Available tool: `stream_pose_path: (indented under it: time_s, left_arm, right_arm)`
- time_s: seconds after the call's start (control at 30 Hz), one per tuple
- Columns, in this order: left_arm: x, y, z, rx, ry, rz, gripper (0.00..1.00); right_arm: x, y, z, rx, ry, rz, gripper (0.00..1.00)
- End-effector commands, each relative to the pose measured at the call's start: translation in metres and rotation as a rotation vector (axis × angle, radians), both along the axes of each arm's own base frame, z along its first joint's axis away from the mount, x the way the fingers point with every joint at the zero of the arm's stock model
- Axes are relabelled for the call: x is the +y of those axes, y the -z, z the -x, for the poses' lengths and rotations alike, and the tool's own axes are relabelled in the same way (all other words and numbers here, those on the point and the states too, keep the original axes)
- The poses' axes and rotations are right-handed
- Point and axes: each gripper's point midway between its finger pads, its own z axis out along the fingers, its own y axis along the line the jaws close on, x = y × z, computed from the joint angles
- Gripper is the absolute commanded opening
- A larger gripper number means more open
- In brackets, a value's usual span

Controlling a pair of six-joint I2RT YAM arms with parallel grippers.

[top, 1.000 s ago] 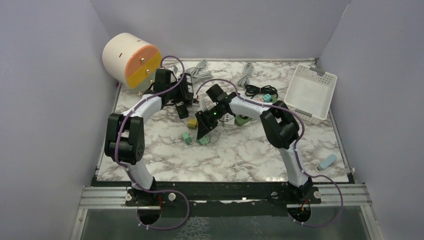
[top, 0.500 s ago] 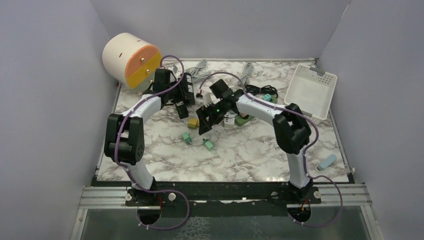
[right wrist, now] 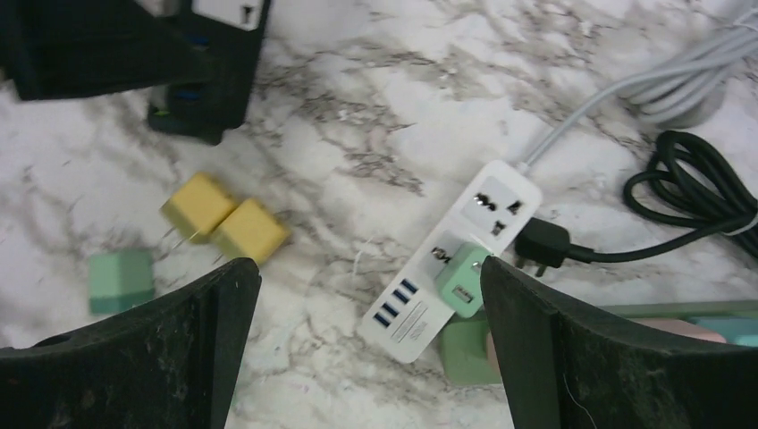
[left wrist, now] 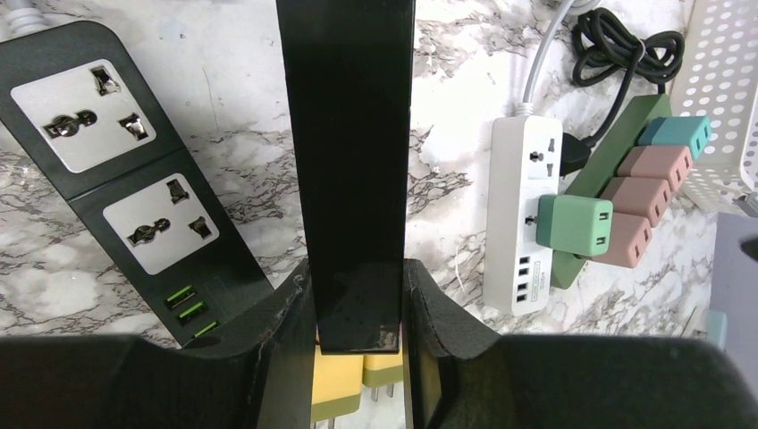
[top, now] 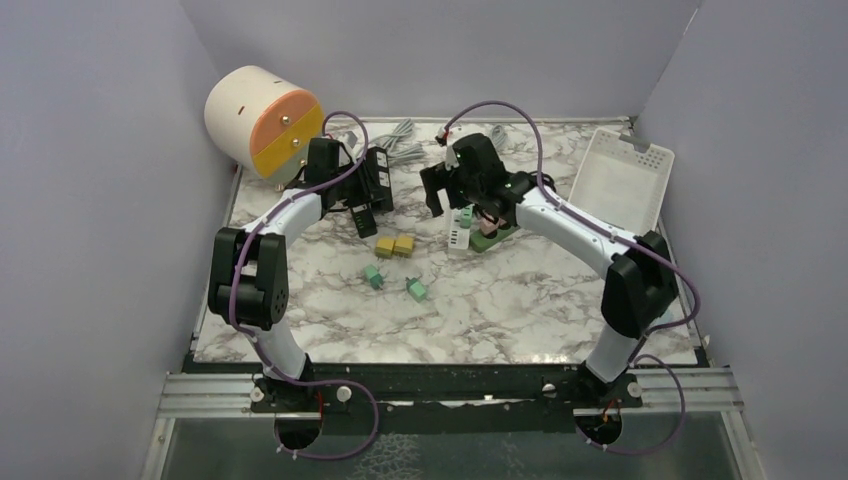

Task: Pull the plug off the socket

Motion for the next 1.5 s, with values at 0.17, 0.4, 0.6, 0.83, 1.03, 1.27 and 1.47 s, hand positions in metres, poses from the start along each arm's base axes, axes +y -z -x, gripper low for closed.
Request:
stream_pose_path:
  time_s: [0.17,0.4,0.6,0.83,1.03,1.27,1.47]
  left_arm:
    - [-0.012,-0.020,-0.011,-0.059,0.074,0.048,0.00]
    - [-0.021,-0.011,-0.017,-0.028,0.107,0.042,0.11]
    - [-0.023,-0.006,-0.026,-0.015,0.095,0.025,0.37]
    - [-0.018,-0.016,-0.035,-0.037,0.072,-0.010,0.64]
    - [-0.013,-0.027,-0.030,-0.069,0.065,-0.027,0.67]
    - [-0.044,-0.044,-0.001,-0.153,0.218,-0.040,0.97]
    - [-0.082,-0.030,0.023,-0.133,0.334,-0.008,0.99]
  right_arm:
    - [-0.050,0.068,-0.039,0.170,0.336,0.182,0.87]
    - [-0.057,0.095,-0.040,0.257,0.366,0.225,0.80]
    - [-0.054,0.117,-0.037,0.305,0.341,0.240,0.67]
    - [-0.047,0.123,-0.034,0.334,0.305,0.234,0.50]
    - [-0.041,0.123,-0.036,0.338,0.282,0.220,0.01]
    - [-0.022,0.079,-0.054,0.236,0.264,0.092,0.01]
    - [-0.013,0.038,-0.073,0.155,0.274,0.025,0.01]
